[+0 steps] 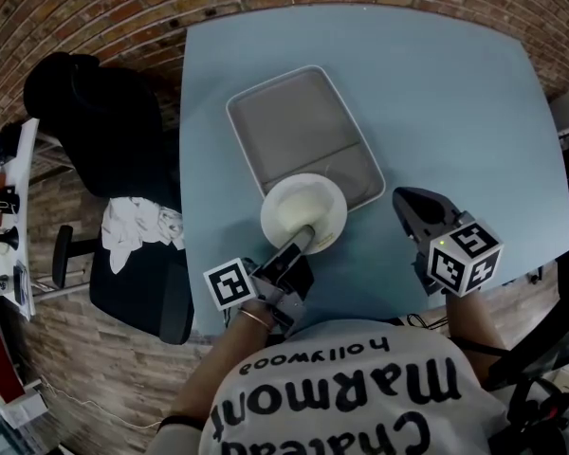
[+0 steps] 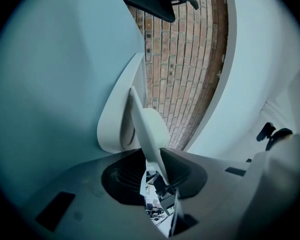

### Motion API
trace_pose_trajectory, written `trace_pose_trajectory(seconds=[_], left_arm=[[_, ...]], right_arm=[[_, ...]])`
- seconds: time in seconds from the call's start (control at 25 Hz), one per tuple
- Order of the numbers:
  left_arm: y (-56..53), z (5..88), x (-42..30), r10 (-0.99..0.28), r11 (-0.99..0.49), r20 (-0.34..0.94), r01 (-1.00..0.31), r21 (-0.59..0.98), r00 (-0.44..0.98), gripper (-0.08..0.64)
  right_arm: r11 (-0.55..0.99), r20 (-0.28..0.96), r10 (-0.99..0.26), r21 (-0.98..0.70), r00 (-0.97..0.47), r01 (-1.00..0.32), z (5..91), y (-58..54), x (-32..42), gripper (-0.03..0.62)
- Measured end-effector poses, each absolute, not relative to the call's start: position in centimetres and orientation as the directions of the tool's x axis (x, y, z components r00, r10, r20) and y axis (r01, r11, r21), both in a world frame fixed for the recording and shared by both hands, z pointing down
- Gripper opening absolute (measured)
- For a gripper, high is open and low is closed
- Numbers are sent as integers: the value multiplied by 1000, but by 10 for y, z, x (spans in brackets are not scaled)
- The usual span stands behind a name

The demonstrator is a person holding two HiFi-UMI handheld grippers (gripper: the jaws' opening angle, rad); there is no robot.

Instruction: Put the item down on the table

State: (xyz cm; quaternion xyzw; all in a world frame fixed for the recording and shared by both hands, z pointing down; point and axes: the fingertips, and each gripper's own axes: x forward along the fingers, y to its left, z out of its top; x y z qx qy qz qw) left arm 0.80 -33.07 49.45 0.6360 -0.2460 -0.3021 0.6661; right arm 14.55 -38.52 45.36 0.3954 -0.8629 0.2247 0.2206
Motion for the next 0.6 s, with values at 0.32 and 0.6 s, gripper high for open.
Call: trace_pose_trajectory(seconds=[0.32, 0.6], left_arm=[[-330, 502, 20, -695, 100, -43, 156, 983, 718, 91], [-326, 514, 21, -711, 198, -9, 213, 957, 703, 92]], right_arm=[[585, 561, -580, -217, -591, -781, 456, -385, 145, 11], [586, 559, -580, -219, -593, -780, 454, -384, 148, 11]])
